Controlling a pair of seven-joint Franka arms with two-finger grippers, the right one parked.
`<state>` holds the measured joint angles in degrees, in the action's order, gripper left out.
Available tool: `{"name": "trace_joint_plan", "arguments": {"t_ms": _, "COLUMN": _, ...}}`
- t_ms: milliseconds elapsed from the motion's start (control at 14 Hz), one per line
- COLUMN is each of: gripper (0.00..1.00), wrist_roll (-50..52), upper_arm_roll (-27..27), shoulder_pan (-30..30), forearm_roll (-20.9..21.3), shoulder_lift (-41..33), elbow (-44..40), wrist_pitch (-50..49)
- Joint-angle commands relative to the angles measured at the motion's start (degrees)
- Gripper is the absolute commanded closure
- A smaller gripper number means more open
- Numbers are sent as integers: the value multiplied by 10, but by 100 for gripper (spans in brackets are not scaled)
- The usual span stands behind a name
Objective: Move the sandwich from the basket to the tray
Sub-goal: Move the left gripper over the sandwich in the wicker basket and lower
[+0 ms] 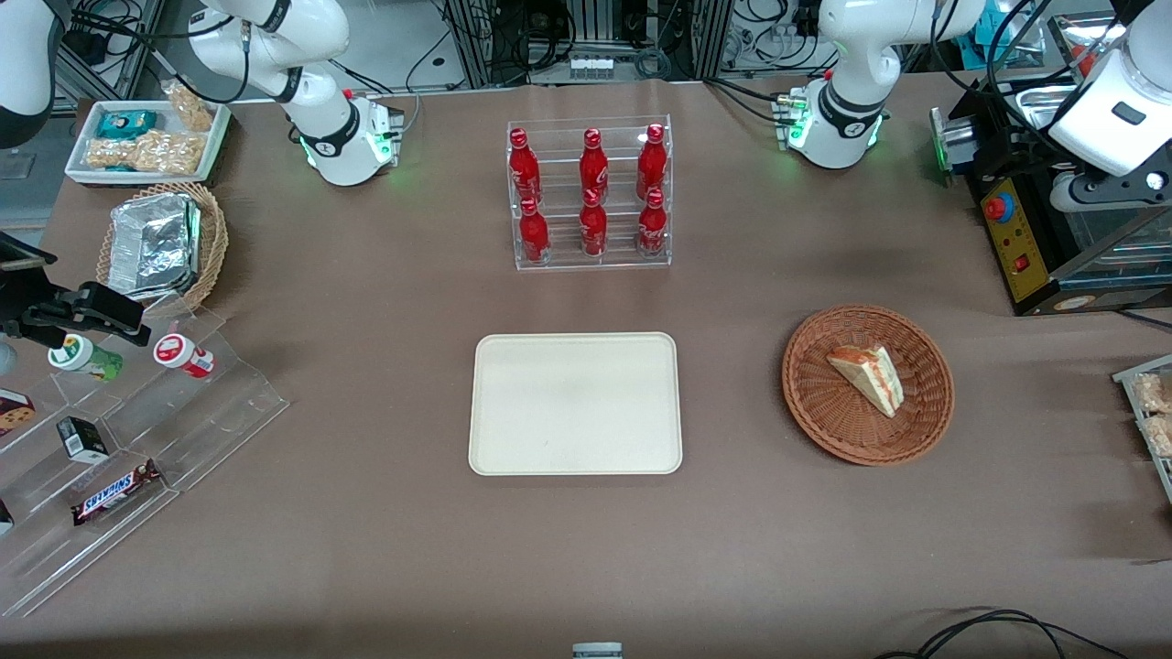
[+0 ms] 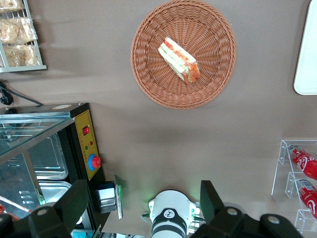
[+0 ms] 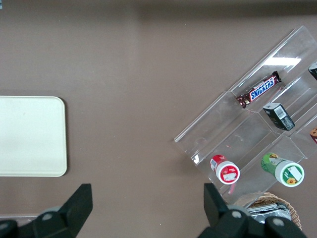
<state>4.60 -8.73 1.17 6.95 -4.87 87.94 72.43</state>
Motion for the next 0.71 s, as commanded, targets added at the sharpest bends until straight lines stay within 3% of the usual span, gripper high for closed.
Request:
{"name": "trace_joint_plan", "arguments": {"t_ms": 0, "gripper": 0, "wrist_roll": -2, "upper_arm_roll": 0, "shoulder_pan": -2, "forearm_roll": -2, "shoulder_lift": 9, "elbow": -17, "wrist_pitch": -11}}
{"name": "trace_joint_plan", "arguments": {"t_ms": 357, "gripper": 0, "wrist_roll": 7, "upper_arm_roll": -1, "shoulder_pan": -3, "forearm_roll": -4, "shoulder_lift": 32, "elbow": -15, "wrist_pitch": -11}}
{"name": "trace_joint_plan", "arguments": {"t_ms": 643, "gripper": 0, "wrist_roll": 68, "upper_arm_roll": 0, "shoulder_pan": -2, "forearm_roll": -64, "shoulder_lift": 104, "elbow": -15, "wrist_pitch": -13}}
